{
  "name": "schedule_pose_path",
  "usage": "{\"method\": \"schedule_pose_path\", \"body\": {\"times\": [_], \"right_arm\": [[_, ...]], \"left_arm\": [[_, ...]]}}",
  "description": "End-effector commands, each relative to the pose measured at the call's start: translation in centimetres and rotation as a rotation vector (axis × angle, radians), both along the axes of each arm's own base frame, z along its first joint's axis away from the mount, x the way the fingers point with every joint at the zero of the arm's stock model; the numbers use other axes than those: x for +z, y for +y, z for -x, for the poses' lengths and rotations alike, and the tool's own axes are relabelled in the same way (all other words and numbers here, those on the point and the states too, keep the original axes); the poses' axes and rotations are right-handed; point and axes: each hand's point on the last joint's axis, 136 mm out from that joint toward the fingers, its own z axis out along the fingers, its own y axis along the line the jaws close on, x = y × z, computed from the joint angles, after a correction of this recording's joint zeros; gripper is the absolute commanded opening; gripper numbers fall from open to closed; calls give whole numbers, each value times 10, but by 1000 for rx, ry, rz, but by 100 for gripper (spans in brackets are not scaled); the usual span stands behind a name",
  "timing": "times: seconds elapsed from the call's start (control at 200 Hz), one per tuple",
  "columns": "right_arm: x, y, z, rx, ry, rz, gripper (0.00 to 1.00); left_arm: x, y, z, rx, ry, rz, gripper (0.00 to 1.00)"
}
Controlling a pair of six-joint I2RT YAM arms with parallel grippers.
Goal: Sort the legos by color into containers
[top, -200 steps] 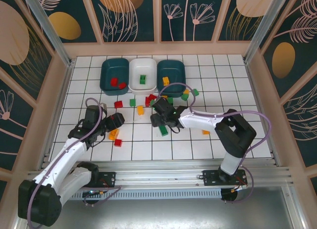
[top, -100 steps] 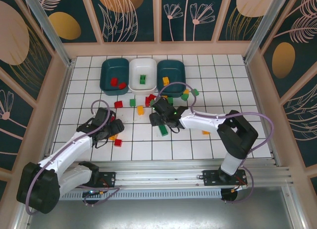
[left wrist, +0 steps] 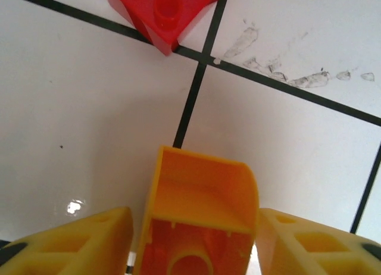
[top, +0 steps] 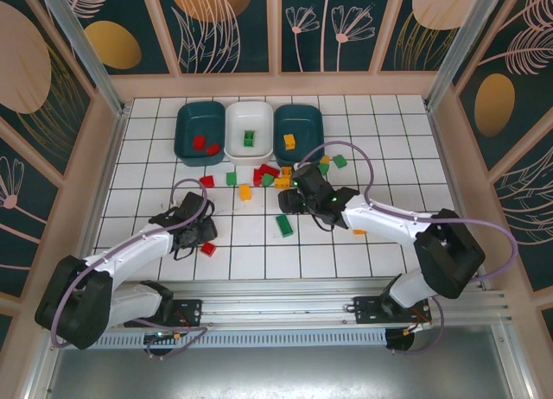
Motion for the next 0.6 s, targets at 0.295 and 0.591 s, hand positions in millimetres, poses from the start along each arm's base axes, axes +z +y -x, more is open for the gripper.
{"method": "schedule_pose_path", "body": {"times": [0.295, 0.591], "right_arm": [[21, -22, 3, -53, -47, -33, 66], [18, -107, -18, -322, -34, -92, 63]], "left_arm": [[34, -9, -36, -45, -91, -51, 13], [139, -165, -127, -338, -304, 196, 9]]}}
